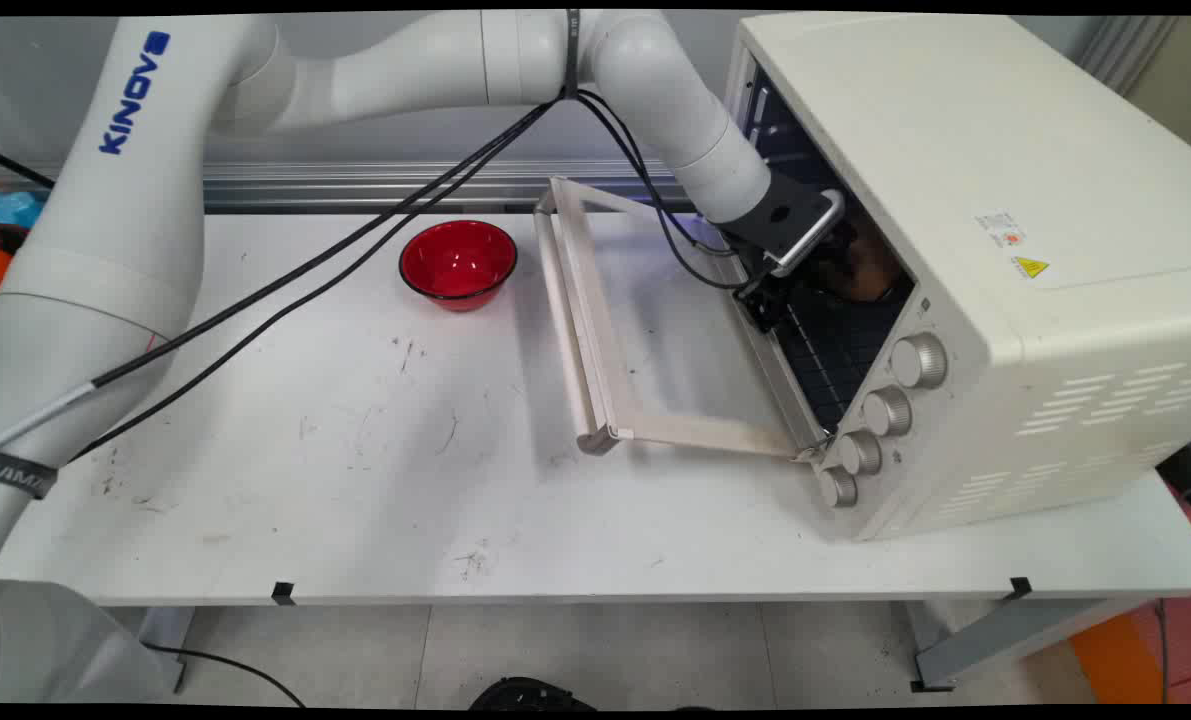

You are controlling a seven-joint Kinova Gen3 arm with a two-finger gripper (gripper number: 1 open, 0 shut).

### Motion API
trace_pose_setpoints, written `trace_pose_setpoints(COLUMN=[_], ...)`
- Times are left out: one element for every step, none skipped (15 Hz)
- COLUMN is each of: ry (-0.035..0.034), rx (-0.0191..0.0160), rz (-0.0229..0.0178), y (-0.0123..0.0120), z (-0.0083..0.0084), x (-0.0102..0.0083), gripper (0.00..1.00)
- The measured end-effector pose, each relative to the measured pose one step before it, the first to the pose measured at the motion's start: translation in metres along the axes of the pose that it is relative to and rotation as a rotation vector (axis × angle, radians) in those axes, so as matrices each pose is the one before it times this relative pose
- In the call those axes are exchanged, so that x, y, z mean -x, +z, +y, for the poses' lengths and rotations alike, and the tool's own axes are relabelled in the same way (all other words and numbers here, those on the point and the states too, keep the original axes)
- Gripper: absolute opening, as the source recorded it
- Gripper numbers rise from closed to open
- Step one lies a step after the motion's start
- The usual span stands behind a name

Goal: Close the oven

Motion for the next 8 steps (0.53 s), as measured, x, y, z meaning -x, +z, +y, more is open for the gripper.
trace_pose_setpoints(ry=[0.00193,0.00301,0.00359,0.00253,0.00341,0.00365,0.00243,0.00107], rx=[-0.00295,-0.00326,-0.00306,-0.00207,-0.0019,-0.00232,-0.00176,-0.00339], rz=[0.00166,0.0016,0.00152,0.00089,0.00086,0.00135,0.00065,0.00074], y=[-0.00129,-0.00191,-0.002,-0.00223,-0.0028,-0.00318,-0.00298,-0.00405], z=[0.00002,0.00045,0.00062,0.00119,0.00185,0.00205,0.00207,0.00251], x=[-0.00025,-0.00012,-0.0002,0.00006,0.00028,0.00012,0.00028,0.00047], gripper=[1.0,1.0,1.0,1.0,1.0,1.0,1.0,1.0])
